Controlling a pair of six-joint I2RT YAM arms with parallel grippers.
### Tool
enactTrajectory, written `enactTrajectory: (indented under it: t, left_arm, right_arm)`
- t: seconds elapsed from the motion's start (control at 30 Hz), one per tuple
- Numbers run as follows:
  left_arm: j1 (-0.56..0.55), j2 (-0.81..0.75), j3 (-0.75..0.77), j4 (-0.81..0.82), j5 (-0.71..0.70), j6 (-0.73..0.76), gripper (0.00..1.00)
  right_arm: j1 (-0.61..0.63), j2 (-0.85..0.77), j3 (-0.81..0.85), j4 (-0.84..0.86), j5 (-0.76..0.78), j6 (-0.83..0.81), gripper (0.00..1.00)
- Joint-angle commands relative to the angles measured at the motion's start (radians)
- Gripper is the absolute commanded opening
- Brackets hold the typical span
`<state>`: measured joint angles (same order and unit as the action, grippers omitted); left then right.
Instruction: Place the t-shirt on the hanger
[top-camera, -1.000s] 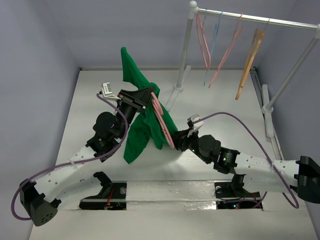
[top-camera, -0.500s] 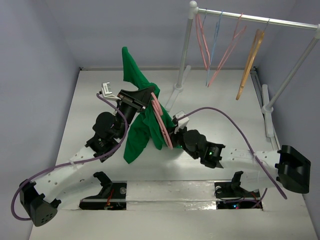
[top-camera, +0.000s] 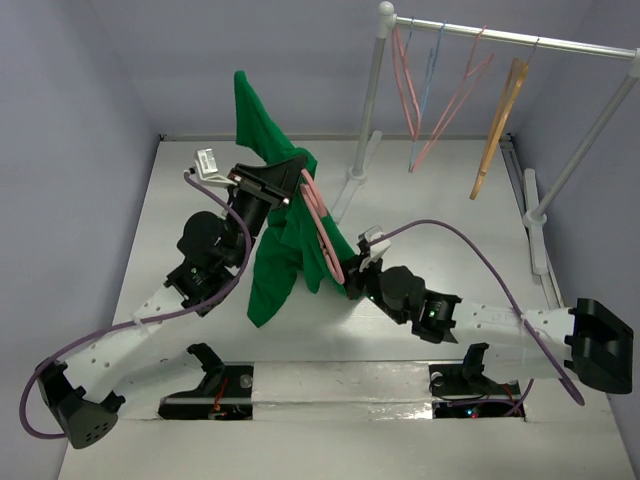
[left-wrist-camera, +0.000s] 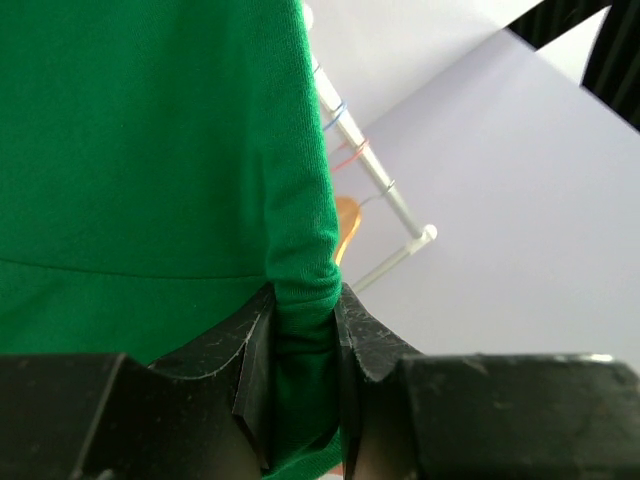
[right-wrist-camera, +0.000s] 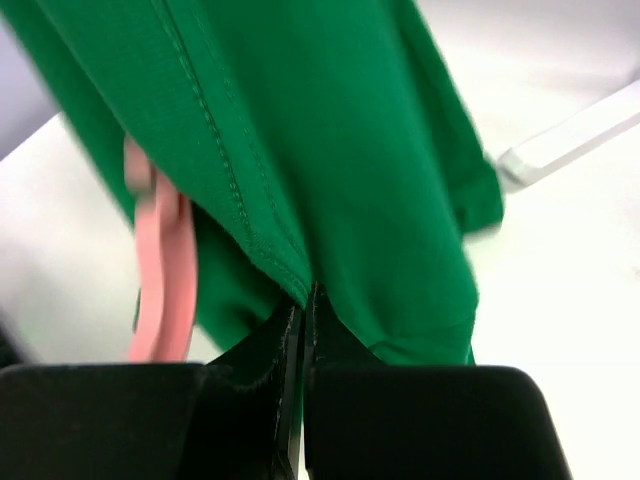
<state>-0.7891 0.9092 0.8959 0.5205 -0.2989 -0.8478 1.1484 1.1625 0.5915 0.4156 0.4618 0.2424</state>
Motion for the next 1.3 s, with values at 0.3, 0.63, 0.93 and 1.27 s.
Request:
enactTrajectory:
  t: [0.3, 0.63, 0.93, 1.27]
  left_arm:
    - [0.099, 0.175, 0.276, 0.233, -0.003, 0.09, 0.0]
    - [0.126, 0.16, 0.146, 0.341, 0.026, 0.162, 0.0]
    - [0.126, 0.123, -0.083, 0.431, 0.032, 0.107, 0.0]
    - [0.126, 0.027, -0.195, 0.369, 0.092, -0.042, 0.0]
  right_arm:
    - [0.096, -0.161, -0.128, -0.181, -0.069, 0.17, 0.0]
    - [0.16, -0.325, -0.079, -0.328, -0.037, 0.213, 0.0]
    - [0.178, -0.252, 0.083, -0.436, -0.103, 0.19, 0.0]
    - [0.178, -0.242, 0.16, -0.57, -0.003, 0.206, 0.59]
